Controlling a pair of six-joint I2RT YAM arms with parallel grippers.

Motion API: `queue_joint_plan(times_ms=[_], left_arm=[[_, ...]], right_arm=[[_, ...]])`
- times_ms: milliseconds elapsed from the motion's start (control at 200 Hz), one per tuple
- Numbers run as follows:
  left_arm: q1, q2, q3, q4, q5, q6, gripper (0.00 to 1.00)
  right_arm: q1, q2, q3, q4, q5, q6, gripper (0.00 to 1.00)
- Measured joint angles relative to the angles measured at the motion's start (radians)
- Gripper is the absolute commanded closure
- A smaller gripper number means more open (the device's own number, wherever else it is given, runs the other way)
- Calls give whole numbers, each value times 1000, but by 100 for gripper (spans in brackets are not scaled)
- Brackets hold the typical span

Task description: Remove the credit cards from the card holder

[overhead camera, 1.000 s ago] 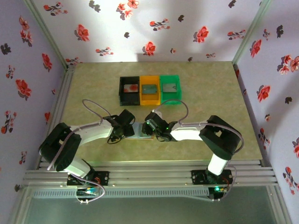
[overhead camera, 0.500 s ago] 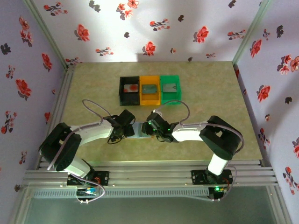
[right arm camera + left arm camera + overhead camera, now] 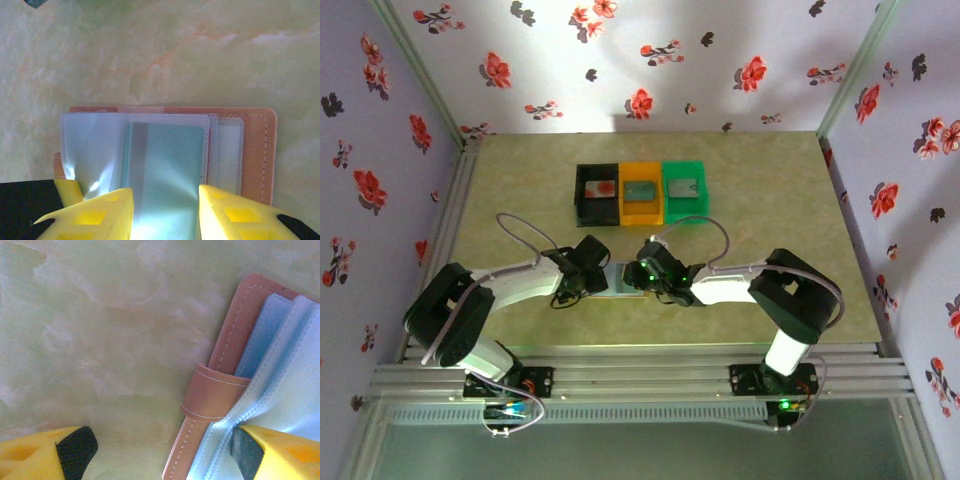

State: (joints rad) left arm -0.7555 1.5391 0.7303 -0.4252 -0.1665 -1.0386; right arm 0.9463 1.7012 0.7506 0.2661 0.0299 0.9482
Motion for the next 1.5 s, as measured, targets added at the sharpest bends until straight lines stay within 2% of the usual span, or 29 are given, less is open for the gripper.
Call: queue_joint_plan(times_ms=[445,605,735,1120,1500], left_arm=[[-1,2,0,0,-4,-3,21],[-4,2,0,1,-7,-3,21],[-4,2,0,2,-7,-4,21],[0,-35,-35,31,-7,-3,21],[76,-182,-119,109,114,11,21]], right_arm=[[-6,-20,-6,70,-16,11,63],[2,-35,-5,167,-88,26,63],[16,-35,-5,179,-136,33,63],[18,-35,-5,186,-166,49,63],[18,-23,-5,201,-177,59,65]])
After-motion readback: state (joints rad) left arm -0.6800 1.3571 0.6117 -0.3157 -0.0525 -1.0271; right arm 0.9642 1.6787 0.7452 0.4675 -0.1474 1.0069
